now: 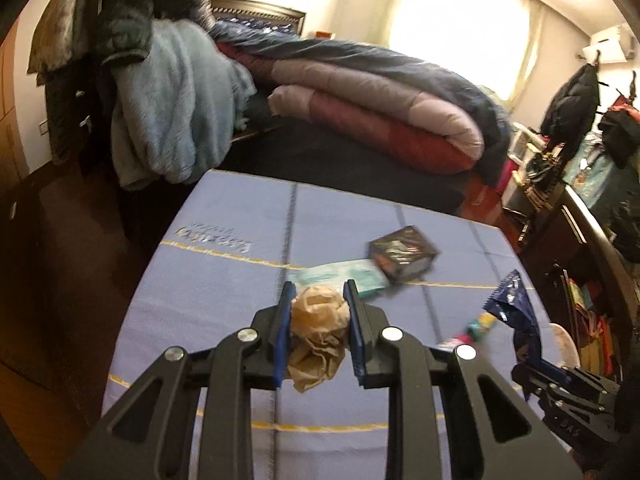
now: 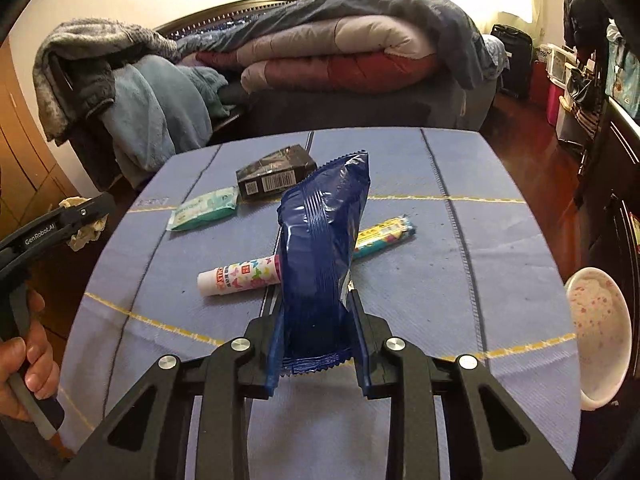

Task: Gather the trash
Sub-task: 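Carry the paper and blue bag over the wastebasket and open both tools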

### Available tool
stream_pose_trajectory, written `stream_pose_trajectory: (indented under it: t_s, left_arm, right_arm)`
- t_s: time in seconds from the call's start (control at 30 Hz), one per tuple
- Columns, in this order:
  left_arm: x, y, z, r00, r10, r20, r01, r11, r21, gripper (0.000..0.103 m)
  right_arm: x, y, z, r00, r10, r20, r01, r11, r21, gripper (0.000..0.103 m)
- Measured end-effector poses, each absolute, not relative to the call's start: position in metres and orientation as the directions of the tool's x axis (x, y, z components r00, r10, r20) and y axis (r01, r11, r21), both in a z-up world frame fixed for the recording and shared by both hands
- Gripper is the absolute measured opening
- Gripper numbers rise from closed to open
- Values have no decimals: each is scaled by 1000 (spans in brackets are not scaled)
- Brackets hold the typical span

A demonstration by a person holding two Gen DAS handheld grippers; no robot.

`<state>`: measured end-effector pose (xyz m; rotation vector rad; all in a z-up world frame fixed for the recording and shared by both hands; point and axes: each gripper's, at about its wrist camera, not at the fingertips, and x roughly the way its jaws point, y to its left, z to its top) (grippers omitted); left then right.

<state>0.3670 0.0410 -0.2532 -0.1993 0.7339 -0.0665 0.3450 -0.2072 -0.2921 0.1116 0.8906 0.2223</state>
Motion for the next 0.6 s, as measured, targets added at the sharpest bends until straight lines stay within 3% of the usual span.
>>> stream_pose_trajectory:
  t_s: [0.6]
  left_arm:
    - [316, -103, -202, 735, -329, -592, 278, 944, -178, 27]
  right_arm:
    - [275, -289, -256, 691, 196, -696, -61, 975, 214, 30]
